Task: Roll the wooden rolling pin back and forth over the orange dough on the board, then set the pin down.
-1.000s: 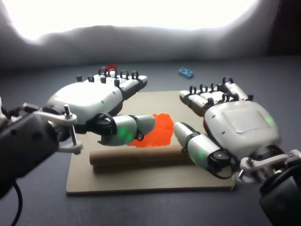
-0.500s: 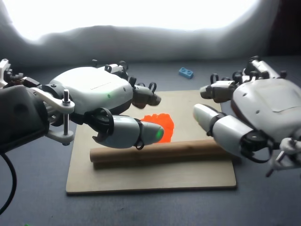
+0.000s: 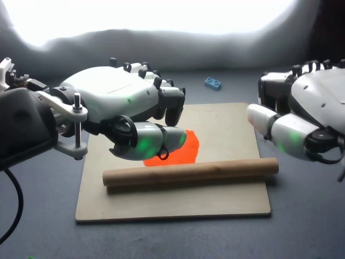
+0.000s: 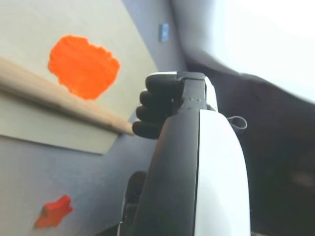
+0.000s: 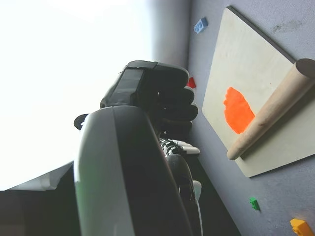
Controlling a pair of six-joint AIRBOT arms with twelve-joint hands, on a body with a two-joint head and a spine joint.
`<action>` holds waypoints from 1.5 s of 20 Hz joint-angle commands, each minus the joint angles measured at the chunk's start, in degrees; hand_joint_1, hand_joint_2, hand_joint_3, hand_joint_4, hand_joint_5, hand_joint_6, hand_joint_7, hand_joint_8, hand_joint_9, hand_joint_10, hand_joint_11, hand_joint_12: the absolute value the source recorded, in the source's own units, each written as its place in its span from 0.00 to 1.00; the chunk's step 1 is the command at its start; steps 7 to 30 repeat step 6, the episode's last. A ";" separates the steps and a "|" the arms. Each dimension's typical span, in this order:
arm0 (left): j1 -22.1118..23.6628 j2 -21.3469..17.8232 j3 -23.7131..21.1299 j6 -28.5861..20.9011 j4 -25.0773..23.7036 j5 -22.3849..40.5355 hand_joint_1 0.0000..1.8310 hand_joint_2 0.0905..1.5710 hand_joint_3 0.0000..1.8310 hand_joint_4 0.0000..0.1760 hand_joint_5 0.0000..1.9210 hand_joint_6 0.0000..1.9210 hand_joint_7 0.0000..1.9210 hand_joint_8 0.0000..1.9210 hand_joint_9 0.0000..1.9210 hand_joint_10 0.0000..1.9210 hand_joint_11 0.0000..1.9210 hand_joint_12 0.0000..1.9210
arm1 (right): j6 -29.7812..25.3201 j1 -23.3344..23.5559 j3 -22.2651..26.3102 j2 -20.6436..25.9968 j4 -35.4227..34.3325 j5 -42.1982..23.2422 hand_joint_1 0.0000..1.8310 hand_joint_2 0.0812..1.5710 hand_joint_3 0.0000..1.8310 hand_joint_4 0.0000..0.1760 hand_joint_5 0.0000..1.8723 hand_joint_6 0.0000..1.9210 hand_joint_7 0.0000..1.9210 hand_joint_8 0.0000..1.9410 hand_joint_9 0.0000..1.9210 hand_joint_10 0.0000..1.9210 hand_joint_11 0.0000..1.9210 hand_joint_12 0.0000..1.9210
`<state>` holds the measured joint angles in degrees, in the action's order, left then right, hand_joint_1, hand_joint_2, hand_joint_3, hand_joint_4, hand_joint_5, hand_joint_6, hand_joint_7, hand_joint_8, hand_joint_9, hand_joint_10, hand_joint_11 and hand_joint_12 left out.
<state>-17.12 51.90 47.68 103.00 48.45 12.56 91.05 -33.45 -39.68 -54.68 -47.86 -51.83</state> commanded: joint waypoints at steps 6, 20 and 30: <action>1.21 -1.01 -0.23 -0.21 -0.87 4.05 0.00 0.99 0.00 0.00 0.17 0.73 0.16 0.80 0.10 0.90 0.02 1.00 | -11.82 6.30 -0.93 6.08 9.72 20.85 0.03 0.94 0.00 0.00 0.30 0.80 0.37 0.78 0.31 0.89 0.24 1.00; 1.21 -1.01 -0.23 -0.21 -0.87 4.05 0.00 0.99 0.00 0.00 0.17 0.73 0.16 0.80 0.10 0.90 0.02 1.00 | -11.82 6.30 -0.93 6.08 9.72 20.85 0.03 0.94 0.00 0.00 0.30 0.80 0.37 0.78 0.31 0.89 0.24 1.00; 1.21 -1.01 -0.23 -0.21 -0.87 4.05 0.00 0.99 0.00 0.00 0.17 0.73 0.16 0.80 0.10 0.90 0.02 1.00 | -11.82 6.30 -0.93 6.08 9.72 20.85 0.03 0.94 0.00 0.00 0.30 0.80 0.37 0.78 0.31 0.89 0.24 1.00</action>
